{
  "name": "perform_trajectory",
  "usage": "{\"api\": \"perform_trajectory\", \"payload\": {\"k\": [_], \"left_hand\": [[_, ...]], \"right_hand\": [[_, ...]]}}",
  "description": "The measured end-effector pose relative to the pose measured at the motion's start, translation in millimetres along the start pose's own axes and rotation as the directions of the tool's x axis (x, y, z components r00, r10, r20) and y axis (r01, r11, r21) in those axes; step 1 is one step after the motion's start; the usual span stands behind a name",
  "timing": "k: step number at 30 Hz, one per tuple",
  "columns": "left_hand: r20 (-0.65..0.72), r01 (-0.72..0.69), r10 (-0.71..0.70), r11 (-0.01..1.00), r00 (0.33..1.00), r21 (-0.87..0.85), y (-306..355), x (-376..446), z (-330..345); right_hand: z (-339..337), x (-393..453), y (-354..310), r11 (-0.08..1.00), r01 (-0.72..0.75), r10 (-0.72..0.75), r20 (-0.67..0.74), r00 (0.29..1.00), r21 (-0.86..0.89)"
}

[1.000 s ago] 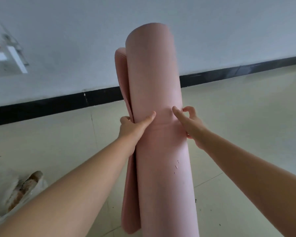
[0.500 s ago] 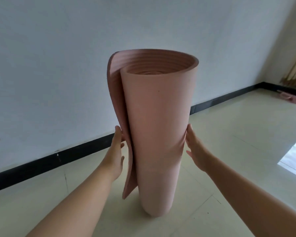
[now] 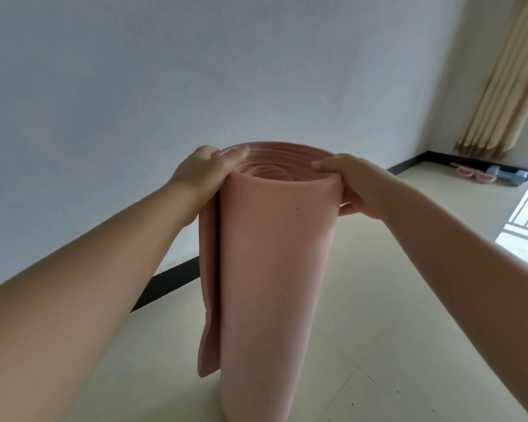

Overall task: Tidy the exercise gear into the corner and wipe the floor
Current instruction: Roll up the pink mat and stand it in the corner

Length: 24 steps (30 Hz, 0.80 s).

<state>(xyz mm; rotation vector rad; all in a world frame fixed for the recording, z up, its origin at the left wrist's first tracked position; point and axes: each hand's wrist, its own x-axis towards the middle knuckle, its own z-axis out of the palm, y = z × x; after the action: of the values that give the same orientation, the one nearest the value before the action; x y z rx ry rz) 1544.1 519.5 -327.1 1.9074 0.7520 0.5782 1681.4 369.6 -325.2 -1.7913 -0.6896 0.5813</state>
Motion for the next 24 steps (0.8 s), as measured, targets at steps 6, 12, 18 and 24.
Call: {"api": "perform_trajectory", "payload": {"k": [6,12,18,24], "left_hand": [[0.103,0.167,-0.229,0.893,0.968,0.417,30.5,19.6,-0.7],[0.002,0.396,-0.51,0.669,0.86,0.629,53.1,21.7,24.8],[-0.167,0.465,-0.499,0.564,0.85,0.682,57.1,6.6,43.1],[-0.169,0.422,-0.508,0.435,0.844,0.795,58.1,0.3,47.9]], "right_hand": [[-6.6,17.6,-25.8,0.851,-0.042,0.095,0.074,0.993,-0.523],[-6.9,21.3,-26.6,0.672,-0.049,0.215,0.131,0.968,-0.739],[-6.2,4.1,-18.7,0.647,-0.097,0.238,0.08,0.968,-0.756],[-9.8,-1.4,-17.1,0.513,-0.016,0.242,0.126,0.962,-0.858]]}}
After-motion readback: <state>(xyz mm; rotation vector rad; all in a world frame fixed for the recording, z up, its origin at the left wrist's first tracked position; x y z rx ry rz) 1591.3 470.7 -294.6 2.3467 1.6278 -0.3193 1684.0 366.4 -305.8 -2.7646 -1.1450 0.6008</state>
